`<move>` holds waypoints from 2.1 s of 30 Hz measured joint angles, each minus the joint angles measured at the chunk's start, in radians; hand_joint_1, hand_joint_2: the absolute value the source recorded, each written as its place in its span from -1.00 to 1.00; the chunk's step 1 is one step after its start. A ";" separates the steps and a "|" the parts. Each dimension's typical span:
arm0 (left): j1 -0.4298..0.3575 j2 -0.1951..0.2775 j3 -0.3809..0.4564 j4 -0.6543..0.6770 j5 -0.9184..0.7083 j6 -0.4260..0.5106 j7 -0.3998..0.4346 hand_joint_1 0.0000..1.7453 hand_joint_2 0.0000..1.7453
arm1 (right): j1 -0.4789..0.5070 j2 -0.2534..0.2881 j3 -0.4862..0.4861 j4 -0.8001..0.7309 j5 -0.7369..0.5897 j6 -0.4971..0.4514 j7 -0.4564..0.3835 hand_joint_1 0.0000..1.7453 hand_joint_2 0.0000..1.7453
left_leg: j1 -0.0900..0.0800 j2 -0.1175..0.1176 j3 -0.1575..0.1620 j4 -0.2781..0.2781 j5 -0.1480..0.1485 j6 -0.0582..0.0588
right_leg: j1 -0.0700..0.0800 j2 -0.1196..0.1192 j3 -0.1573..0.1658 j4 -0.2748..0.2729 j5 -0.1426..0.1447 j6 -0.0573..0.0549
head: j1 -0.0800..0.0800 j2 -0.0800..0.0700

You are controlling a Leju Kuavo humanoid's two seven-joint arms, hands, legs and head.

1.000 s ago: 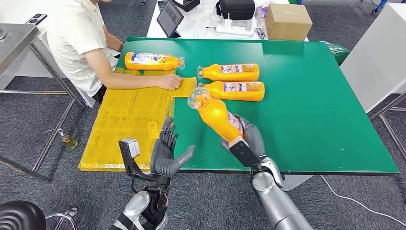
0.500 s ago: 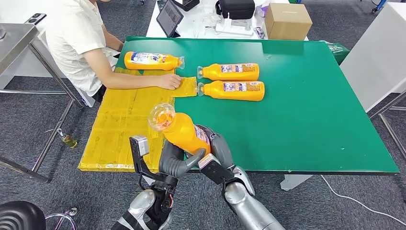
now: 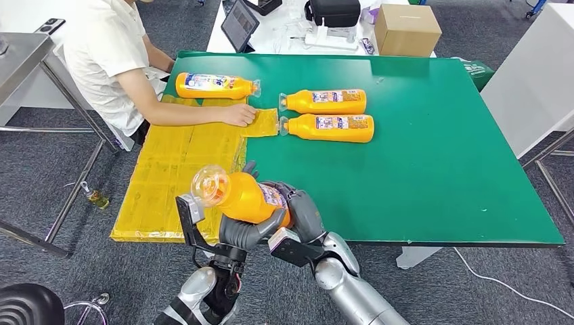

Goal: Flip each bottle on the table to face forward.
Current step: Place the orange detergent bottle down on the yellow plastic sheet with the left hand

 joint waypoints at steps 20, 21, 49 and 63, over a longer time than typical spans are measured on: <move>0.076 0.051 0.094 -0.118 0.044 -0.295 -0.040 1.00 1.00 | 0.064 -0.020 -0.025 -0.003 -0.069 0.007 -0.024 -1.00 -1.00 | 0.000 -0.001 -0.001 0.000 0.000 0.000 | 0.000 -0.002 0.000 0.000 -0.001 -0.001 | 0.000 0.000; 0.077 0.051 0.094 -0.122 0.045 -0.296 -0.040 1.00 1.00 | 0.068 -0.023 -0.028 -0.003 -0.069 0.007 -0.024 -1.00 -1.00 | 0.000 -0.001 -0.001 0.000 0.000 0.000 | 0.000 -0.002 -0.001 0.000 0.000 -0.001 | 0.000 0.000; 0.051 -0.078 0.725 -0.010 -1.733 0.484 -0.108 1.00 1.00 | 0.327 0.030 -0.524 -0.375 -0.143 -0.353 -0.020 -1.00 -1.00 | 0.000 0.001 0.000 0.000 0.000 0.000 | 0.000 -0.001 -0.002 0.000 0.000 -0.001 | 0.000 0.000; -0.281 0.030 0.772 0.572 -1.777 0.332 0.309 0.66 1.00 | 0.291 0.042 -0.520 -0.358 -0.203 -0.353 -0.020 -1.00 -1.00 | 0.000 -0.002 -0.001 0.000 0.002 0.000 | 0.000 -0.003 0.000 0.001 0.000 -0.001 | 0.000 0.000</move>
